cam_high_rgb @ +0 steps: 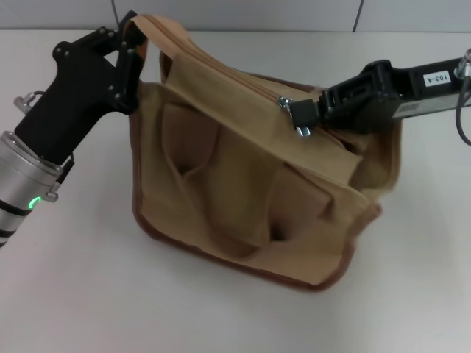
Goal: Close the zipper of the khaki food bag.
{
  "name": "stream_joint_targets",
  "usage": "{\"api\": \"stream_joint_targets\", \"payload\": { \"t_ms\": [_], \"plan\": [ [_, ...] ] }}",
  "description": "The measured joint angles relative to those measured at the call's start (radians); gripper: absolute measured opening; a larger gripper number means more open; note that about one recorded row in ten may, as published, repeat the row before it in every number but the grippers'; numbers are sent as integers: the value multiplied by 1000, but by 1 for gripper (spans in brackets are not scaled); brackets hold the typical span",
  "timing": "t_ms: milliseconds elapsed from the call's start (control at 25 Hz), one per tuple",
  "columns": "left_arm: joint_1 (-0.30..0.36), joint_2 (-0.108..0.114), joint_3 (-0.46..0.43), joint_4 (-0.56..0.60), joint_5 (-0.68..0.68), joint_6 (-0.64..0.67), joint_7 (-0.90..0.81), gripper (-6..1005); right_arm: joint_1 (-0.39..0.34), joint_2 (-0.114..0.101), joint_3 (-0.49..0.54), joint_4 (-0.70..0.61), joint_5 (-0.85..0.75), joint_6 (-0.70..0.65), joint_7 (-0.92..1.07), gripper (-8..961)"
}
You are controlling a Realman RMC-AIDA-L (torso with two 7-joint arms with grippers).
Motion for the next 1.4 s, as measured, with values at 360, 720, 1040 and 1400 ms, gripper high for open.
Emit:
{"api": "stream_joint_targets", "payload": {
  "t_ms": [360,720,1040,1400],
  "plan": [
    [17,1,-54,0,0,-22,1,22,-47,1,24,6,0,-52,1,2],
    [19,2,-59,0,-2,-37,1,22,-112,4,44,17,0,-73,-11,28],
    [18,2,-54,0,2,-39,1,23,-107,-4,101,10,0,-97,-73,80],
    [7,8,-19,41,7,-51,-97,52,-139,-22,125,7,123,-134,-161,166]
  ]
}}
